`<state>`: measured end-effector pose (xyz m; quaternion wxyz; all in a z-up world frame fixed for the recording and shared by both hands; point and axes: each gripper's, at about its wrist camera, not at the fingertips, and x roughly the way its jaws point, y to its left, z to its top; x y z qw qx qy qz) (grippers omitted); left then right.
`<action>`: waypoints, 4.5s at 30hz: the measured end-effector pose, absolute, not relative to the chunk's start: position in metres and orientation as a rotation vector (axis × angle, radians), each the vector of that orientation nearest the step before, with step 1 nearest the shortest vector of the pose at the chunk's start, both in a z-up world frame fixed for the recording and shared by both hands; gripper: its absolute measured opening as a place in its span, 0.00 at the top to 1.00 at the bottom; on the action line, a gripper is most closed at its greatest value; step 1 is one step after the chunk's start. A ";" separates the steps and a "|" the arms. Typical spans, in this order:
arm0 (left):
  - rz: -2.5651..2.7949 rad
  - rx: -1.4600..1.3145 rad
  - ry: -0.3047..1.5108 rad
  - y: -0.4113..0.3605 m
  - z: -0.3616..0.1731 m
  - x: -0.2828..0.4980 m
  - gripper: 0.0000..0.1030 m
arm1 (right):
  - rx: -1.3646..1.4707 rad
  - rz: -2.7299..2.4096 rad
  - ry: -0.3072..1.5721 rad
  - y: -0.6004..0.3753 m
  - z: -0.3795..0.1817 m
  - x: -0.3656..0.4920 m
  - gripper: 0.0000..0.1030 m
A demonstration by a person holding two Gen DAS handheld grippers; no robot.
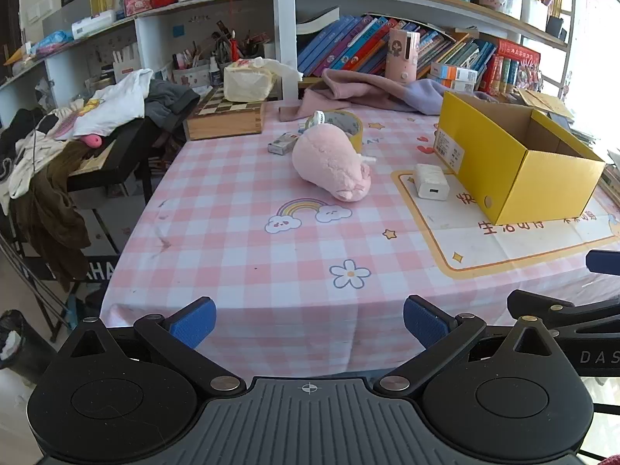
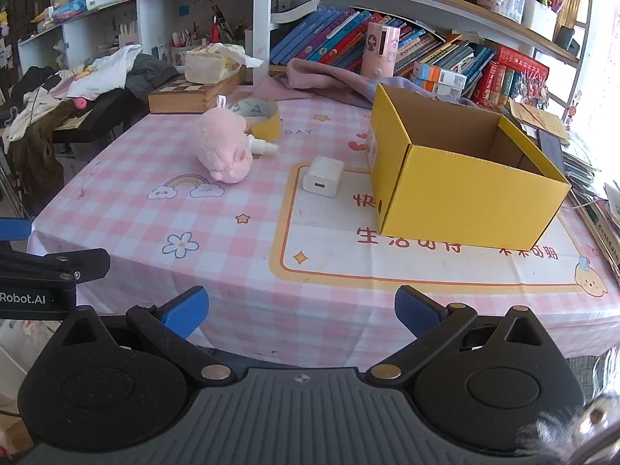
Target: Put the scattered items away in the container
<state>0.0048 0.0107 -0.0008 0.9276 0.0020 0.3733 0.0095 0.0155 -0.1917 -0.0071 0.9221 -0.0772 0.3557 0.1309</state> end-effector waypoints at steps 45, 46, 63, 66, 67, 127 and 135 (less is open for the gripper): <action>-0.017 -0.017 0.733 0.023 -0.002 0.008 0.00 | -0.185 0.303 0.703 -0.179 -0.004 0.022 0.00; -0.018 -0.023 0.732 0.023 -0.002 0.008 0.00 | -0.185 0.304 0.704 -0.179 -0.004 0.022 0.00; -0.038 0.004 0.733 0.020 0.001 0.006 0.00 | -0.184 0.332 0.724 -0.177 -0.009 0.021 0.04; -0.029 -0.001 0.733 0.022 0.001 0.006 0.00 | -0.179 0.341 0.729 -0.177 -0.009 0.020 0.04; -0.025 -0.003 0.732 0.023 0.002 0.006 0.00 | -0.177 0.343 0.730 -0.178 -0.009 0.020 0.04; 0.013 -0.054 0.723 0.030 -0.013 0.177 0.00 | -0.182 0.211 0.754 -0.144 -0.040 0.192 0.46; -0.002 -0.124 0.737 0.029 -0.024 0.221 0.00 | -0.221 0.184 0.742 -0.136 -0.052 0.218 0.46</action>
